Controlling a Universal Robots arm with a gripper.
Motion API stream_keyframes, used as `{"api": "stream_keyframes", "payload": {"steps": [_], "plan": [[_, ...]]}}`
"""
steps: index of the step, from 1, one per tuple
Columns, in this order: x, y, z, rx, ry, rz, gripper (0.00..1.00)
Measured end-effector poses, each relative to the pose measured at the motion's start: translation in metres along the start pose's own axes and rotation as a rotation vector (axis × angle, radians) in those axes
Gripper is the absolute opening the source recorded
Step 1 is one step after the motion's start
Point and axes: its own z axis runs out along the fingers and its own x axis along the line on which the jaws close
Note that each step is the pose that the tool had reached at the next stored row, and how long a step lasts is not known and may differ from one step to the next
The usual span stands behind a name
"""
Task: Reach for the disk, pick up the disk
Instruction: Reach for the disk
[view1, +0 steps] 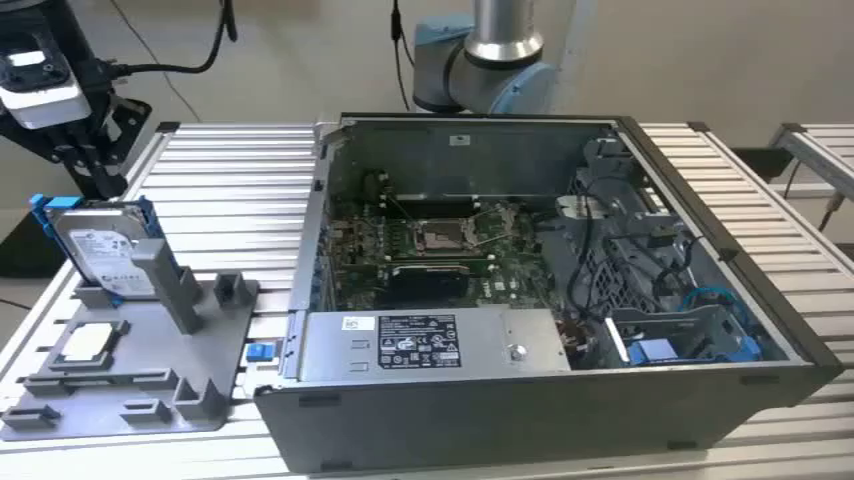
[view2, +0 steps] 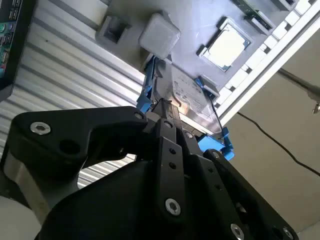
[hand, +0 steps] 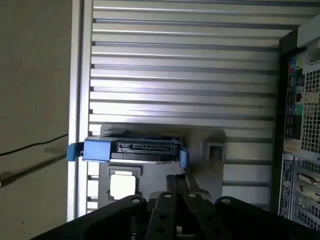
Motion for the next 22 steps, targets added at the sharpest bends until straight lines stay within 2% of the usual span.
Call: {"api": "stream_keyframes", "payload": {"steps": [13, 16, 18, 20, 22], "plan": [[0.0000, 0.0000, 0.0000, -0.0001, -0.0001, 0.000, 0.00], [0.0004, 0.0054, 0.0002, 0.0001, 0.0000, 0.000, 0.00], [0.0034, 0.0120, 0.0005, 0.0000, 0.0000, 0.000, 0.00], [0.0109, 0.0184, 0.0009, 0.0000, 0.0000, 0.000, 0.00], [0.0198, 0.0208, 0.0012, 0.0000, -0.0005, 0.000, 0.00]]}}
